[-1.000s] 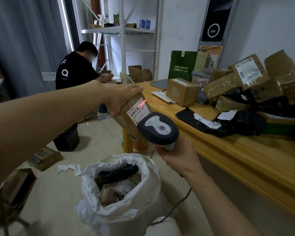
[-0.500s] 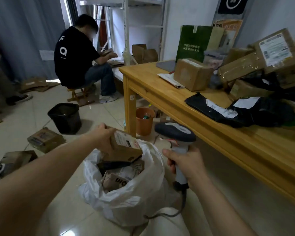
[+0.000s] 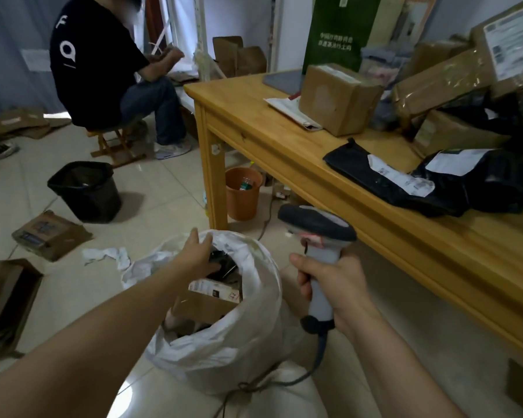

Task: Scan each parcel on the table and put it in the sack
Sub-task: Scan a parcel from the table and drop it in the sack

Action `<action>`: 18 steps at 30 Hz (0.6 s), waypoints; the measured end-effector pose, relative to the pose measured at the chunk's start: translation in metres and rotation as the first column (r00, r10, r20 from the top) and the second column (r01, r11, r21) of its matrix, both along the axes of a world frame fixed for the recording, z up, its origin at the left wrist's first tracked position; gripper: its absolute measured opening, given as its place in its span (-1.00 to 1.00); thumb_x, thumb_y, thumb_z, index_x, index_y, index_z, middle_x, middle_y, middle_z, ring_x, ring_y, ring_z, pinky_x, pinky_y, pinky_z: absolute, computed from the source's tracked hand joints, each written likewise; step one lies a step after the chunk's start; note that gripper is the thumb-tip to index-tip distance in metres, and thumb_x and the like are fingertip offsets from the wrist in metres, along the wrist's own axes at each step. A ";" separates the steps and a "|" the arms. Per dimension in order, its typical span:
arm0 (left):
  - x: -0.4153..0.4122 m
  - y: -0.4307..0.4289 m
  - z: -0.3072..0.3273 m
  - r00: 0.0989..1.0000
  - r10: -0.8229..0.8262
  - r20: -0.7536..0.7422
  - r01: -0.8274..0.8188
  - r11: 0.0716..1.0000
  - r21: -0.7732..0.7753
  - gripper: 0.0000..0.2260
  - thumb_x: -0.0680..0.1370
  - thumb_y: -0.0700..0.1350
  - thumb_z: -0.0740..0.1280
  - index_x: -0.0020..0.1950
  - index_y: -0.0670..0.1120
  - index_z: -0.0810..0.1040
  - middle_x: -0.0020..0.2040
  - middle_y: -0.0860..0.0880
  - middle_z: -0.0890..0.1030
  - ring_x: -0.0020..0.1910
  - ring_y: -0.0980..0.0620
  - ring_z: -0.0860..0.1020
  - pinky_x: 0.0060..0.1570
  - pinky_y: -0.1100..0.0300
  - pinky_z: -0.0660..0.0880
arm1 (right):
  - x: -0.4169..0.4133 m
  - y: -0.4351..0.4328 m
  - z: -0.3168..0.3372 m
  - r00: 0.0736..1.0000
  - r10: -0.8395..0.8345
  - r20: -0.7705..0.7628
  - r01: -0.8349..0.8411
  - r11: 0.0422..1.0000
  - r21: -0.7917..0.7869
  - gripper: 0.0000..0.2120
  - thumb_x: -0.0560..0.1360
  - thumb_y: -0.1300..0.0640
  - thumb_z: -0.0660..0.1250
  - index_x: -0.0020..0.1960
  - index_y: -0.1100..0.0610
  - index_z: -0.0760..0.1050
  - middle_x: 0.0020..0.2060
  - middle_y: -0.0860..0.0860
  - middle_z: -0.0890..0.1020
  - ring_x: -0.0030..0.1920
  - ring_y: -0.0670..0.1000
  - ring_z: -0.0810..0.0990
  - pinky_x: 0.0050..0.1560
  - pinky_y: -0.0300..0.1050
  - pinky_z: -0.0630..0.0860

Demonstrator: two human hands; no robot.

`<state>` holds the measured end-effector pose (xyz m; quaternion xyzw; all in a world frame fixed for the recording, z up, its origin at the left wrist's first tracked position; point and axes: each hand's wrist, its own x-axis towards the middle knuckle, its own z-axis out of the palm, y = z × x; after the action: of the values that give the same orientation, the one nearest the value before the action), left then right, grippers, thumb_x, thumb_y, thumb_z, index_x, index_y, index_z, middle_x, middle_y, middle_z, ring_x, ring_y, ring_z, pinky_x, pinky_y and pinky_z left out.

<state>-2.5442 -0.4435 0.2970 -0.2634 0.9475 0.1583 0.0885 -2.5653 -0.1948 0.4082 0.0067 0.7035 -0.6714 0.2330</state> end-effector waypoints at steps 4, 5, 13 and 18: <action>-0.054 0.026 0.070 0.957 -0.059 -0.284 0.062 0.998 0.004 -0.40 0.55 -0.08 0.36 0.52 -0.12 0.19 0.50 -0.21 0.21 0.43 -0.17 0.30 0.33 0.05 0.32 | -0.022 -0.001 0.038 0.999 -0.029 -0.015 0.026 0.982 -0.190 -0.88 0.40 0.30 0.44 -0.25 0.22 0.51 -0.51 0.08 0.52 -0.55 -0.01 0.43 -0.51 -0.20 0.39; -0.067 0.034 0.087 0.941 -0.060 -0.334 0.068 0.998 0.011 -0.44 0.55 -0.10 0.35 0.50 -0.11 0.23 0.48 -0.18 0.24 0.40 -0.16 0.33 0.31 0.05 0.34 | -0.030 -0.001 0.050 0.999 -0.047 0.005 0.047 0.969 -0.243 -0.87 0.41 0.30 0.43 -0.27 0.22 0.51 -0.51 0.09 0.51 -0.56 -0.01 0.41 -0.51 -0.22 0.38; -0.172 0.092 0.182 0.812 -0.079 -0.579 0.127 0.991 0.042 -0.39 0.57 0.02 0.34 0.54 -0.08 0.18 0.48 -0.11 0.29 0.43 -0.10 0.30 0.31 0.05 0.34 | -0.107 0.028 0.116 0.979 -0.099 0.177 0.172 0.870 -0.463 -0.84 0.49 0.24 0.34 -0.24 0.17 0.42 -0.54 0.02 0.47 -0.61 -0.08 0.38 -0.58 -0.31 0.37; -0.249 0.110 0.217 0.768 -0.387 -0.510 0.278 0.919 -0.278 -0.40 0.53 -0.22 0.34 0.53 -0.14 0.17 0.47 -0.17 0.26 0.44 -0.15 0.25 0.34 0.03 0.30 | -0.149 0.045 0.116 0.979 -0.139 0.152 0.195 0.861 -0.470 -0.88 0.43 0.24 0.41 -0.20 0.18 0.46 -0.53 0.04 0.50 -0.61 -0.06 0.42 -0.58 -0.27 0.40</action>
<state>-2.7933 -0.3335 0.5135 -0.0405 0.9738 0.1203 -0.1886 -2.7143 -0.1498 0.5242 0.0473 0.4965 -0.8415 0.2077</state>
